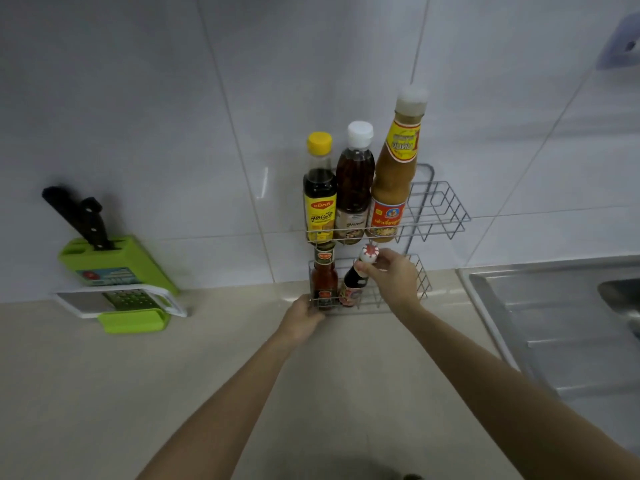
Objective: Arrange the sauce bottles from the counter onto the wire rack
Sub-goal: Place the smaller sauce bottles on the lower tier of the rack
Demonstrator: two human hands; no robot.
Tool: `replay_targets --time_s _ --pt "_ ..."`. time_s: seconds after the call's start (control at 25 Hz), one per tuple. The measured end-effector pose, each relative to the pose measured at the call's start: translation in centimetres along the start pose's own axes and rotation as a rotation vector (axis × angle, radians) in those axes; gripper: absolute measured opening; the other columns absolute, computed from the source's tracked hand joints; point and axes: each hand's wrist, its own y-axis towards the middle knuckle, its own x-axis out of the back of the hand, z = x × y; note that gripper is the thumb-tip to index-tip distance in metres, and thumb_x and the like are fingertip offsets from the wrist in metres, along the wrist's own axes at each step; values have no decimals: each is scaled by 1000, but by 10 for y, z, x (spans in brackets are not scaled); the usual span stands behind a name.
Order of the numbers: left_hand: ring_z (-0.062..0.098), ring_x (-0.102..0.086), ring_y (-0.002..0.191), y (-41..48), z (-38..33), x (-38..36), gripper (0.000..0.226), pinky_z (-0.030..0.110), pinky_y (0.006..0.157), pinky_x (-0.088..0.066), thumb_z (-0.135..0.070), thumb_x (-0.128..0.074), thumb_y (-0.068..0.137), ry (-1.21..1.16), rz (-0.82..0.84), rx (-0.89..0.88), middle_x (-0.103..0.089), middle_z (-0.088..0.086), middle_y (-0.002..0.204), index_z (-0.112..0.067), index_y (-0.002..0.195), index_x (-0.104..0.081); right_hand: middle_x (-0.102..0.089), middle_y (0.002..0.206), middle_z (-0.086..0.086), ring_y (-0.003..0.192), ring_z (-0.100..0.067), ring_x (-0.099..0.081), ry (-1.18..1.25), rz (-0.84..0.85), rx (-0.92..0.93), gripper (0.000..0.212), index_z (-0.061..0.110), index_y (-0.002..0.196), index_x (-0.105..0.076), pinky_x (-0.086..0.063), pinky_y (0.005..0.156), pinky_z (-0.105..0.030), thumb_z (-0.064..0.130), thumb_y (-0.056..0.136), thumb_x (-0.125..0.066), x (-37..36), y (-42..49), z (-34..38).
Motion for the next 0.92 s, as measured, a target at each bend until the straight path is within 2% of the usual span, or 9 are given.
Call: replay_targets --time_s 0.16,0.2,0.32,0.4,0.56,0.68,0.76,0.84,0.92 --pt "26 -63 112 13 8 -6 37 45 101 -49 -21 -58 84 59 -81 -31 -69 6 121 -14 121 -60 -73 89 -2 82 -16 -68 -105 27 59 32 14 98 -70 -55 71 -29 36 75 -76 -11 4 2" --pt "25 -62 112 12 6 -7 37 44 101 -49 -19 -58 86 59 -92 -37 -68 6 121 -13 122 -60 -73 89 -2 81 -15 -67 -132 40 63 35 15 98 -70 -53 68 -28 39 74 -76 -13 7 3" --pt "26 -61 114 10 3 -10 37 40 101 -48 -13 -59 87 31 -121 -54 -67 9 124 -8 124 -58 -62 92 -6 85 -17 -57 -208 73 106 39 12 100 -69 -40 63 -23 43 76 -74 -17 12 -1" --pt "27 -60 116 11 1 -10 38 38 101 -46 -8 -59 86 -11 -133 -47 -66 11 124 -4 124 -56 -59 99 -6 93 -18 -54 -189 95 114 40 12 107 -65 -40 73 -27 39 79 -72 -20 11 -7" --pt "31 -59 116 13 -1 -5 39 41 102 -46 -5 -59 86 -35 -139 19 -65 16 124 -2 124 -54 -67 107 -10 102 -26 -61 -78 184 49 36 10 112 -60 -51 85 -38 27 82 -70 -19 11 -14" --pt "32 -59 116 11 -4 -1 44 42 102 -47 -12 -62 86 3 -107 54 -64 17 125 -4 127 -51 -63 123 -13 115 -27 -58 -70 210 -12 57 5 128 -52 -49 97 -44 33 82 -70 -17 9 -14" --pt "32 -59 114 2 -8 2 46 35 94 -48 -17 -62 87 46 -104 69 -64 15 122 -4 130 -49 -58 131 -14 121 -28 -54 -158 201 -50 66 3 135 -45 -46 99 -42 37 83 -69 -13 6 -19" --pt "30 -60 111 -14 -13 8 39 29 86 -46 -20 -60 89 128 -90 50 -64 13 115 -5 125 -53 -60 127 -13 116 -28 -57 -272 181 -47 60 3 131 -48 -46 93 -38 36 85 -66 -4 -4 -27" --pt "28 -63 106 -39 -15 14 31 27 85 -47 -18 -60 89 212 -74 6 -66 15 116 -5 118 -60 -67 114 -11 105 -26 -61 -378 202 15 43 6 119 -58 -48 86 -35 33 86 -64 7 -22 -30"
